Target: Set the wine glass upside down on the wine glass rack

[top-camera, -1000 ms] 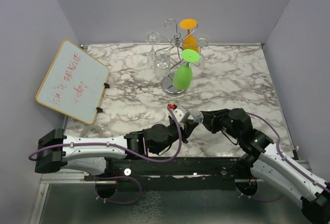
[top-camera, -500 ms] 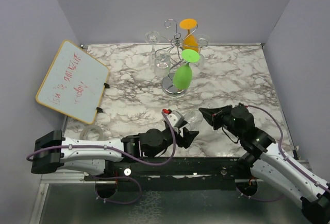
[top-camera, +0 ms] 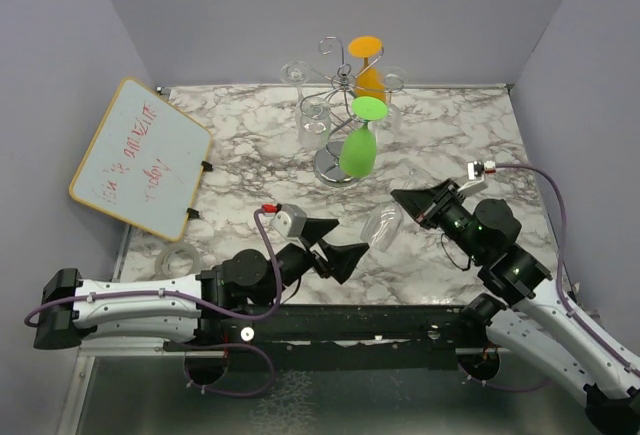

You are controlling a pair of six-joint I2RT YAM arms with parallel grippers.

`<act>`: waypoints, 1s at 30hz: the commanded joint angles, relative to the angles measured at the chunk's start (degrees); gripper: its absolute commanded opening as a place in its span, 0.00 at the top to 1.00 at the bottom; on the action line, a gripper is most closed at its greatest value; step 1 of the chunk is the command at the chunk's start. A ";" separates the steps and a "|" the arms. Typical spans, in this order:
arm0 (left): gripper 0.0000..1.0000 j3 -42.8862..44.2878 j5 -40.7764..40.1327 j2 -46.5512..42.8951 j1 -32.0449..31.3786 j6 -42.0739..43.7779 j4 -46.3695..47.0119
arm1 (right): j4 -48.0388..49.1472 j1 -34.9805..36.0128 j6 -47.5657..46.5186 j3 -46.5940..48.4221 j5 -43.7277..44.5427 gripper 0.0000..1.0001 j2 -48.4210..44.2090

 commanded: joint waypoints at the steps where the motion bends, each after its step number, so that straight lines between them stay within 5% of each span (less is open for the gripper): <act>1: 0.04 0.28 -0.82 -2.20 0.08 -0.89 -0.10 | 5.02 0.38 -12.98 1.23 -4.39 0.99 -1.80; 12: 0.04 19.95 -0.24 3.54 0.12 -10.41 -18.65 | 13.00 0.34 -27.37 2.82 -22.24 0.99 -5.91; 22: 0.26 25.54 18.49 9.74 9.08 -6.62 -14.20 | 20.92 0.34 -27.46 5.07 -36.93 0.99 -4.32; 30: 0.27 23.33 33.75 11.80 14.40 -7.61 -6.12 | 26.17 0.38 -24.82 3.83 -39.99 0.99 -3.69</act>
